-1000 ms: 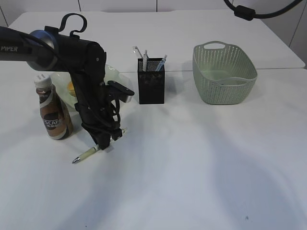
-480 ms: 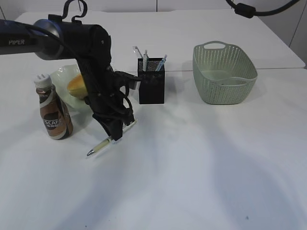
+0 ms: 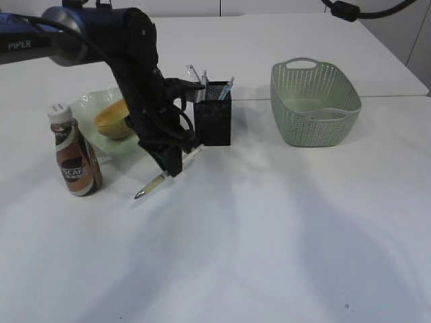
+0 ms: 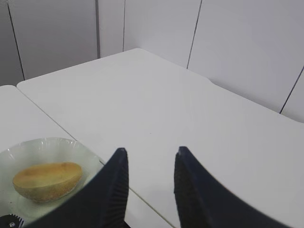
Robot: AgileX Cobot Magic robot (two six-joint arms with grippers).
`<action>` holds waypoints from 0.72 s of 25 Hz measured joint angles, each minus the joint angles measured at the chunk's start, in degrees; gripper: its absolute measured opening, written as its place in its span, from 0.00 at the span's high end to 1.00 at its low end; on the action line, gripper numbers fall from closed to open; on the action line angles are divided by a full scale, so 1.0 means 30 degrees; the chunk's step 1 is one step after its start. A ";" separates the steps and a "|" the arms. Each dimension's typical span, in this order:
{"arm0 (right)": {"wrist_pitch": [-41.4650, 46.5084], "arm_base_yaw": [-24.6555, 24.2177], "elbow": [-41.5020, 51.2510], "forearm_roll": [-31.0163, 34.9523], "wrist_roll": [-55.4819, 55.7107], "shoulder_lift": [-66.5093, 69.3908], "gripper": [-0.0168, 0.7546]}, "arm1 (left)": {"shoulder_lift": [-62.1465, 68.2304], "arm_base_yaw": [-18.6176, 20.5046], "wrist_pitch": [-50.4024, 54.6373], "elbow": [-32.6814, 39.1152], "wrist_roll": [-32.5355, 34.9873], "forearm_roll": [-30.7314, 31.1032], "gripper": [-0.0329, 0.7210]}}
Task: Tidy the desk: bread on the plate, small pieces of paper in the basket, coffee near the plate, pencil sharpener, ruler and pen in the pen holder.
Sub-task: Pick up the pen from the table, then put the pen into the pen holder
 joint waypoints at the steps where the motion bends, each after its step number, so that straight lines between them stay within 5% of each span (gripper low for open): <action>1: 0.0000 0.0000 0.0000 0.0000 0.0000 0.0000 0.62 | 0.0000 0.0000 0.0000 -0.0285 0.0000 -0.0133 0.87; 18: 0.0887 0.0000 0.0013 0.0000 0.0042 0.0079 0.62 | -0.1587 0.0000 -0.0671 -0.1211 0.0000 -0.1103 0.87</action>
